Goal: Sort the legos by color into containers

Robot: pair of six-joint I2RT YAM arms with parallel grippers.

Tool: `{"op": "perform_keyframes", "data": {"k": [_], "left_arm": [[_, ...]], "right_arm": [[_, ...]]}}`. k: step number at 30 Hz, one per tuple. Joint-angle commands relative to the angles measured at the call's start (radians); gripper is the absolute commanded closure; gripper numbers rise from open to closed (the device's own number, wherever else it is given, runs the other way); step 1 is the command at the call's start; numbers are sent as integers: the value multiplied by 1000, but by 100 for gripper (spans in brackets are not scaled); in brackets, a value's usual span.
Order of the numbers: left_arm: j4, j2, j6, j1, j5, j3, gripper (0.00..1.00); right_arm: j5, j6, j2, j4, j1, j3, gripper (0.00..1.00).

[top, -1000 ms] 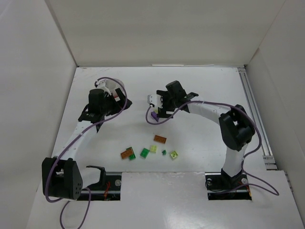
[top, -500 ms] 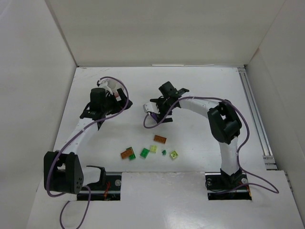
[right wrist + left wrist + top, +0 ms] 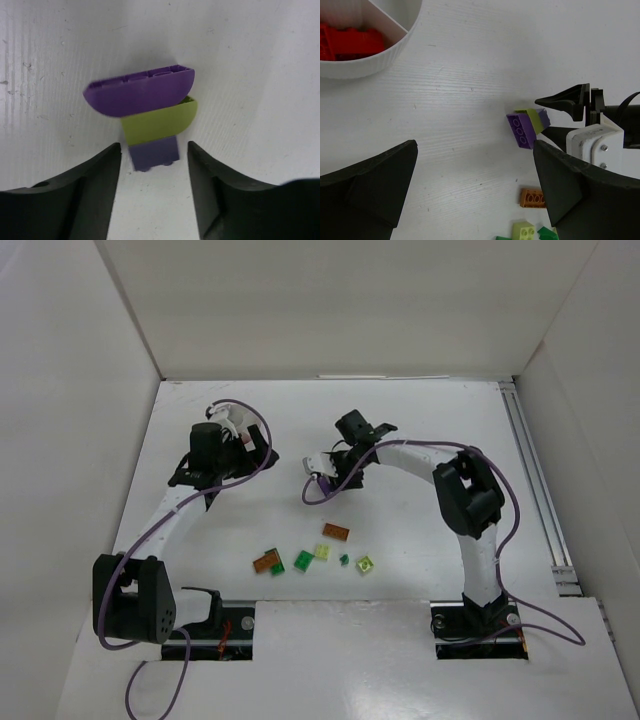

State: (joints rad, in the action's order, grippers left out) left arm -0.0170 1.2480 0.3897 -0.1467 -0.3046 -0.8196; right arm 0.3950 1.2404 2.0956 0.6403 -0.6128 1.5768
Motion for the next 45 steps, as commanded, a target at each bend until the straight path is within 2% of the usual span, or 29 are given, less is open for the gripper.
{"op": "perform_keyframes", "data": {"k": [1, 3, 6, 9, 12, 13, 15, 19, 20, 23, 29, 34, 38, 45], "left_arm": [[31, -5, -22, 1, -34, -44, 0], [40, -5, -22, 1, -45, -44, 0], [49, -5, -22, 1, -71, -44, 0], [60, -5, -22, 1, -83, -33, 0], [60, -16, -22, 1, -83, -10, 0], [60, -16, -12, 1, -83, -10, 0], [60, -27, -12, 1, -83, -1, 0], [60, -36, -12, 1, -83, -1, 0], [60, -36, -12, 1, -83, -1, 0], [60, -36, -12, 1, -83, -1, 0], [60, -36, -12, 1, -113, -1, 0], [106, -36, -12, 1, -204, 23, 0], [192, -36, -22, 1, -399, 68, 0], [426, 14, 55, 1, -687, 144, 0]], "right_arm": [[22, -1, 14, 16, 12, 37, 42], [22, -10, 14, 16, 12, 37, 51], [70, -19, -11, -10, 12, 37, 52], [100, -33, -22, -19, 2, 19, 33], [128, -42, -22, -19, 2, 8, 27], [128, -51, -22, -5, 2, 8, 20], [128, -62, -11, -5, -7, 8, 20], [76, -99, 7, -14, -18, 17, 37], [76, -119, 7, -24, -18, 17, 46], [76, -162, 7, -53, -18, 8, 57], [96, -190, -58, -129, -7, -63, 60], [114, -225, -160, -194, -7, -112, 61], [134, -260, -265, -244, 2, -165, 61], [143, -407, -468, -387, 2, -277, 61]]}}
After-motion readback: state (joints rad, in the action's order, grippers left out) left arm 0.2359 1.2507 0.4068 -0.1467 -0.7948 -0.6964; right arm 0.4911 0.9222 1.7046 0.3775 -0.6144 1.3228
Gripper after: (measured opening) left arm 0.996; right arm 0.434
